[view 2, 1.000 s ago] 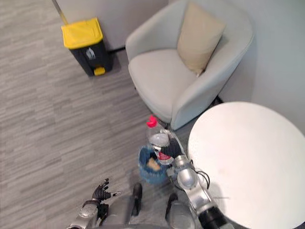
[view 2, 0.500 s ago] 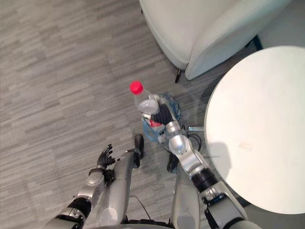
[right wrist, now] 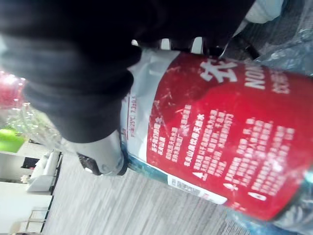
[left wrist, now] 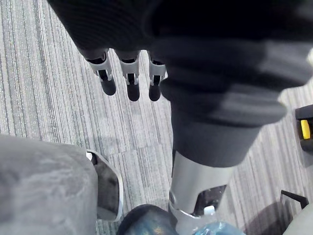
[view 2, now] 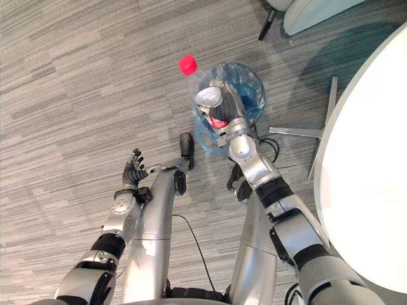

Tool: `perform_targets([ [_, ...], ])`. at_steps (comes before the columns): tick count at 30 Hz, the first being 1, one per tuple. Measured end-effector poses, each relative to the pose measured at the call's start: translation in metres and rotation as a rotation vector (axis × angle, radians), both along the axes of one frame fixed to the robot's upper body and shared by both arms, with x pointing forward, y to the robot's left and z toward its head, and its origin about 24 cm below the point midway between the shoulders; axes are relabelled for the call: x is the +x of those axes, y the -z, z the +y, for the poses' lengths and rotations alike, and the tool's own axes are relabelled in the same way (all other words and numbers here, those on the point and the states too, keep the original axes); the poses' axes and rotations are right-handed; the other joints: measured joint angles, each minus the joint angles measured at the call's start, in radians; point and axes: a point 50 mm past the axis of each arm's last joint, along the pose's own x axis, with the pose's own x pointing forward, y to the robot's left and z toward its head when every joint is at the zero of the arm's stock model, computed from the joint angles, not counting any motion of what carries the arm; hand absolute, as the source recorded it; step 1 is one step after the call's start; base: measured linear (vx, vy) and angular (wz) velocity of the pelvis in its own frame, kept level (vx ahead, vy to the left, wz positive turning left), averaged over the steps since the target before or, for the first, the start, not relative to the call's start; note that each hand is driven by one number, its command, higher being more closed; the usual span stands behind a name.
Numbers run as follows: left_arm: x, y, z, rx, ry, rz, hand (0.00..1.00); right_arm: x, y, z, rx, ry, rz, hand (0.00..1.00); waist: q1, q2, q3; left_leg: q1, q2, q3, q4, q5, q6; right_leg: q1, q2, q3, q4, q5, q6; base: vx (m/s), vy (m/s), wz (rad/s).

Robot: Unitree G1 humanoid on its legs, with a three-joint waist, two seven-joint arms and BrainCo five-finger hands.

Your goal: Gather rubbish on tea table into small bin, then transfer packed bag to large trash can.

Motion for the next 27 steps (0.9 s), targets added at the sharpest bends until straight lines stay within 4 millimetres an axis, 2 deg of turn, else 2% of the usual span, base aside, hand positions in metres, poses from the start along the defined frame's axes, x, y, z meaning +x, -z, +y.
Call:
perform_targets([
  [5, 0.005, -0.009, -0.001, -0.003, 0.003, -0.041, 0.0, 0.009, -0.009, -0.015, -0.009, 0.06, 0.002, 1.0, 0.0, 0.0, 0.0, -0.037, -0.002, -0.01, -0.017, 0.019, -0.009, -0.041, -0.001, -0.01, 0.004, 0.0, -0.001, -0.02, -0.04, 0.06],
  [6, 0.005, -0.01, -0.001, -0.006, 0.003, -0.041, 0.0, 0.011, -0.01, -0.02, -0.001, 0.077, 0.006, 0.0, -0.001, 0.0, 0.0, -0.04, -0.003, -0.014, -0.021, 0.023, -0.011, -0.044, -0.001, -0.015, 0.003, 0.001, -0.001, -0.02, -0.029, 0.1],
  [9, 0.005, -0.01, -0.001, -0.007, 0.001, -0.043, 0.0, 0.013, -0.011, -0.028, 0.019, 0.108, 0.017, 0.0, 0.0, 0.0, 0.0, -0.038, -0.007, -0.024, -0.047, 0.046, -0.014, -0.044, -0.003, -0.026, -0.001, 0.0, -0.001, -0.03, -0.047, 0.12],
  [16, 0.005, -0.009, -0.002, -0.014, 0.0, -0.039, 0.0, 0.017, -0.006, -0.033, 0.023, 0.129, 0.051, 0.0, -0.002, 0.0, 0.0, -0.028, -0.004, -0.032, -0.078, 0.06, -0.023, -0.044, 0.001, -0.033, -0.006, 0.001, -0.002, -0.05, -0.04, 0.02],
  [18, 0.005, -0.009, -0.001, -0.014, 0.0, -0.039, 0.0, 0.017, -0.004, -0.032, 0.023, 0.128, 0.056, 0.0, -0.002, 0.0, 0.0, -0.026, -0.002, -0.031, -0.079, 0.065, -0.026, -0.044, 0.003, -0.034, -0.008, 0.007, -0.013, -0.06, -0.029, -0.03],
  [21, 0.005, -0.009, -0.002, -0.014, 0.0, -0.038, 0.0, 0.015, 0.006, -0.028, 0.032, 0.117, 0.081, 0.0, -0.003, 0.0, 0.0, -0.021, 0.001, -0.032, -0.084, 0.071, -0.027, -0.039, 0.007, -0.035, -0.012, 0.011, -0.019, -0.06, -0.02, -0.03],
  [25, 0.004, -0.008, -0.003, -0.022, 0.001, -0.029, 0.0, 0.007, 0.03, -0.019, 0.028, 0.092, 0.128, 0.0, -0.005, -0.003, -0.002, 0.004, 0.003, -0.032, -0.094, 0.073, -0.027, -0.016, 0.011, -0.036, -0.021, 0.013, -0.023, -0.05, -0.016, -0.02],
  [27, 0.004, -0.008, -0.003, -0.023, 0.0, -0.028, 0.0, 0.0, 0.033, -0.013, 0.02, 0.062, 0.112, 0.0, -0.006, -0.004, -0.002, 0.015, 0.006, -0.032, -0.107, 0.075, -0.029, -0.006, 0.018, -0.037, -0.034, 0.015, -0.025, -0.07, -0.025, -0.05],
])
